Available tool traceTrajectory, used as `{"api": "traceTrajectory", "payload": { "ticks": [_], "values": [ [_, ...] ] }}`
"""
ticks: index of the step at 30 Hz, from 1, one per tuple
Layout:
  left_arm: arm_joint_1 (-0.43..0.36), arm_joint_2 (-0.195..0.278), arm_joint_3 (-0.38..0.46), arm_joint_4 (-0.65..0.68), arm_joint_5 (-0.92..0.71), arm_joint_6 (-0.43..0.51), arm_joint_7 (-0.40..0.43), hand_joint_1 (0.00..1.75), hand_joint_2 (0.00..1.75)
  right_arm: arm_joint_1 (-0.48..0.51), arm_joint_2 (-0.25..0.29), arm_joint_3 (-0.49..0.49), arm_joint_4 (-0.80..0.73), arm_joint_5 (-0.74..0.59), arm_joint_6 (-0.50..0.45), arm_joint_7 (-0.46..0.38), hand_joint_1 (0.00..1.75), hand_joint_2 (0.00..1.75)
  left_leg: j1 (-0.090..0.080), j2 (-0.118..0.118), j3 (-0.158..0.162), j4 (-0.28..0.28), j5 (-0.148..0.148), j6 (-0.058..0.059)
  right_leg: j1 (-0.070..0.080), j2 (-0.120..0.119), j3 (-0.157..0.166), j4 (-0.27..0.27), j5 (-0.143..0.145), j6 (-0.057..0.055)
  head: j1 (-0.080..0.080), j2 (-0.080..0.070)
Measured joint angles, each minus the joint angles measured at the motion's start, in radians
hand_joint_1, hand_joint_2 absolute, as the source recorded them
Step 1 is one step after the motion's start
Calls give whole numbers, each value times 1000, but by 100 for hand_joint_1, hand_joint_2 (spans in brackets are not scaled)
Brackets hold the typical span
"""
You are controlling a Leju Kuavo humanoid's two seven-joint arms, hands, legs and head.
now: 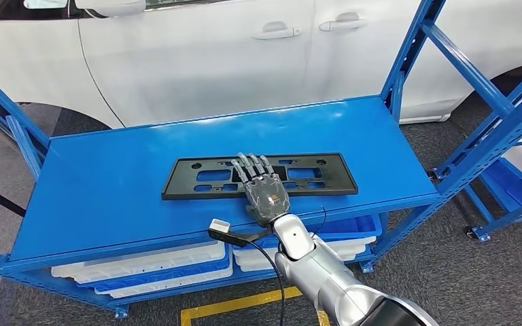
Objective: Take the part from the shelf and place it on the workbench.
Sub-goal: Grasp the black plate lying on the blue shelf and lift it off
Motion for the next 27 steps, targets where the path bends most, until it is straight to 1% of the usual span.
{"api": "traceTrajectory", "payload": {
  "ticks": [1,2,3,4,5,6,8,9,10,11,13,14,15,16,17,18,19,20,21,22,24,25,26,27],
  "values": [
    [0,0,0,0,0,0,0,0,0,0,0,0,1,2,0,3,0,175,0,0,17,-40,31,1,0,1,2,1,-2,1,0,0],
    [0,1,0,0,0,0,0,0,0,0,0,0,2,5,0,7,0,175,1,0,51,-111,71,2,0,2,4,3,-4,3,0,0],
    [-1,1,0,0,0,-1,1,0,0,-2,0,-2,4,9,0,12,0,175,0,0,86,-181,98,5,1,2,6,5,-7,7,0,0],
    [-2,1,0,0,0,-1,2,0,0,-4,0,-4,6,13,0,19,0,175,-1,0,113,-239,118,10,2,3,6,8,-10,12,0,0],
    [-3,1,0,0,0,-1,3,0,0,-7,-1,-8,10,17,0,25,0,175,-3,-1,127,-270,124,16,4,3,5,10,-11,16,0,0],
    [-4,1,0,0,0,-1,5,0,0,-9,-2,-12,14,23,0,32,0,175,-5,-2,130,-276,120,21,5,4,3,10,-10,21,0,0],
    [-4,1,0,0,0,-1,7,0,0,-15,-4,-21,24,44,0,47,0,175,-4,-2,129,-281,124,33,4,4,2,10,-12,31,0,0],
    [-5,1,0,0,0,-1,8,0,0,-20,-6,-24,32,61,0,60,0,175,-2,-2,130,-284,126,39,2,4,-1,20,-21,37,0,0],
    [-5,1,0,0,0,-1,9,0,0,-25,-8,-26,41,81,0,75,43,175,0,-1,132,-287,128,45,1,3,-14,49,-40,42,0,0],
    [-6,1,0,0,0,-1,9,0,0,-31,-11,-27,51,99,1,92,86,175,1,0,132,-289,129,49,-1,2,-35,96,-67,46,0,0],
    [-8,1,-1,0,0,-1,9,0,0,-40,-19,-19,77,128,1,143,174,175,0,0,132,-289,129,53,-3,0,-102,233,-127,53,0,0],
    [-9,1,-1,0,0,-2,9,0,0,-44,-24,-9,89,134,2,171,175,175,-1,0,132,-289,128,54,-3,0,-130,286,-141,54,0,0],
    [-9,1,-1,0,0,-2,9,0,0,-49,-29,6,101,139,4,200,175,175,-1,0,133,-288,128,54,-3,0,-143,308,-138,54,0,0],
    [-10,1,-1,0,0,-2,8,0,0,-57,-33,24,112,140,9,222,175,175,-1,0,135,-288,127,54,-3,0,-135,285,-114,52,0,0],
    [-12,1,-1,0,0,-3,8,0,0,-66,-35,41,122,141,15,234,175,175,-2,-1,137,-288,126,53,-3,0,-108,225,-77,48,0,0],
    [-14,1,-1,0,0,-4,7,0,0,-76,-37,57,131,140,21,240,175,175,-2,-1,139,-288,125,52,-2,0,-72,147,-40,43,0,0],
    [-17,0,-1,0,0,-5,7,0,0,-85,-39,69,139,140,28,241,175,175,-4,-1,139,-287,124,48,0,0,-40,78,-12,38,0,0],
    [-20,0,-1,0,0,-7,7,0,0,-92,-39,78,144,140,32,241,175,175,-6,-1,139,-286,123,45,2,-1,-20,32,2,34,0,0],
    [-23,0,-1,0,0,-8,7,0,0,-97,-39,86,149,140,36,240,175,175,-7,-1,138,-286,122,40,5,0,-12,12,4,31,0,0],
    [-24,0,-1,0,0,-10,7,0,0,-100,-40,92,154,140,39,240,175,175,-8,-2,137,-287,122,34,7,0,-12,10,3,28,0,0],
    [-26,2,-1,0,0,-12,5,0,0,-104,-40,101,161,140,44,238,175,175,-7,-1,137,-285,117,23,3,-1,-10,3,7,18,0,0],
    [-27,3,-1,0,0,-13,5,0,0,-106,-40,103,164,140,46,237,174,175,-7,-1,130,-267,103,18,1,-1,-8,-2,10,12,0,0],
    [-27,4,-1,0,0,-13,5,0,0,-109,-39,104,167,141,50,236,174,175,-6,-1,113,-228,79,14,-2,-2,-6,-6,11,7,0,0],
    [-28,5,-1,0,0,-14,5,0,0,-112,-38,105,170,141,53,233,174,175,-4,-1,85,-166,45,10,-2,-3,-5,-7,11,4,0,0]
  ]
}}
